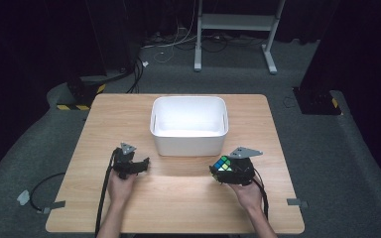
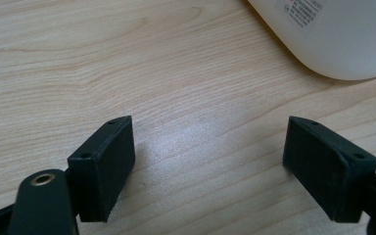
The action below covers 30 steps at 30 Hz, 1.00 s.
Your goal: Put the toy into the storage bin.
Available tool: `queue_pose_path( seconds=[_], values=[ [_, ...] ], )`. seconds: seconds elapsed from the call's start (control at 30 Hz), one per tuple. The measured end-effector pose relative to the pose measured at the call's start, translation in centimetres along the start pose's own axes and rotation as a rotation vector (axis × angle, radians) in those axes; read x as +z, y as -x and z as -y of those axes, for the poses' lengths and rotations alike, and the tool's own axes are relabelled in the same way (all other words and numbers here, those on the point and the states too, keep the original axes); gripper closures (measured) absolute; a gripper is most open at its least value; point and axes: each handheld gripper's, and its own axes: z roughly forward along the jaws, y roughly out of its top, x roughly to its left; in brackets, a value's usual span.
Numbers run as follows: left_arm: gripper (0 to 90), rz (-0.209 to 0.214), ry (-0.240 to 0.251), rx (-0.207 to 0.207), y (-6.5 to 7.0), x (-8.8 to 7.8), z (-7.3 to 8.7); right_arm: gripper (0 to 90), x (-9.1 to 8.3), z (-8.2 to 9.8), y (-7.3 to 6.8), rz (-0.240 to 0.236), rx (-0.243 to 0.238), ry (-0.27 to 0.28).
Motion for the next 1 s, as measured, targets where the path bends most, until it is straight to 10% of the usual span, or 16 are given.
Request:
queue_pose_path(
  seconds=[1.0],
  values=[
    [19.7, 0.0, 0.0, 0.0, 0.0, 0.0, 0.0, 33.4, -1.3, -2.1, -1.6, 0.049, -0.083, -0.038]
  ],
)
